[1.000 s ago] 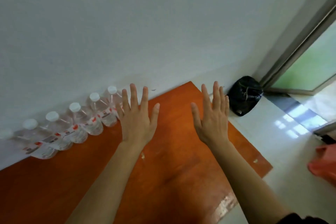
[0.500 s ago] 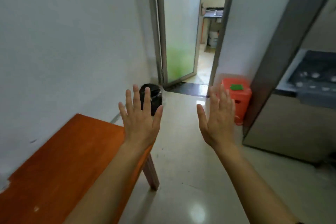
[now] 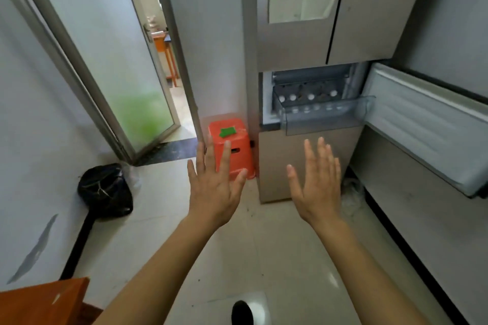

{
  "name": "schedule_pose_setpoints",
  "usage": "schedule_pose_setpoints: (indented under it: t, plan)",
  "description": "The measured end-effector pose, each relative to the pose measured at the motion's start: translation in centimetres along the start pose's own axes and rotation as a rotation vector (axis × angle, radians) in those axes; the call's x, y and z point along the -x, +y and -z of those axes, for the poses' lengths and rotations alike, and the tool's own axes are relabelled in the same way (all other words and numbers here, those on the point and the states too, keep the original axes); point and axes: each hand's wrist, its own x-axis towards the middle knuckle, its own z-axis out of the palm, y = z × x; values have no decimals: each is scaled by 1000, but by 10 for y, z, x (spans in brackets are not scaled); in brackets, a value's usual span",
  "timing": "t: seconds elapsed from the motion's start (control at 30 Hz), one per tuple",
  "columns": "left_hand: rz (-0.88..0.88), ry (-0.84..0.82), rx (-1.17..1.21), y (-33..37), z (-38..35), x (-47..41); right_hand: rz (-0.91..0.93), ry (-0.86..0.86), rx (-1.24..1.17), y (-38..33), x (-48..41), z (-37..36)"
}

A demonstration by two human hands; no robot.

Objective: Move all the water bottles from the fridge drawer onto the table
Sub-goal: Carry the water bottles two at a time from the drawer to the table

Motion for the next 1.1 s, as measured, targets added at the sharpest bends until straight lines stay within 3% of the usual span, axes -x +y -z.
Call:
schedule_pose_setpoints:
  t: [0.2, 0.6, 0.93, 1.1]
  plan:
    - [-66, -58, 6, 35, -75, -122, -48, -17, 85, 67, -87, -23]
    - [-226, -218, 66, 129, -148, -322, -223, -5, 127, 185, -257, -36]
    - [-118, -393, 7, 191, -265, -434, -251, -178, 34, 320, -377, -96]
    - [-49, -454, -41, 214, -305, -481, -173, -298, -13, 372, -445, -125]
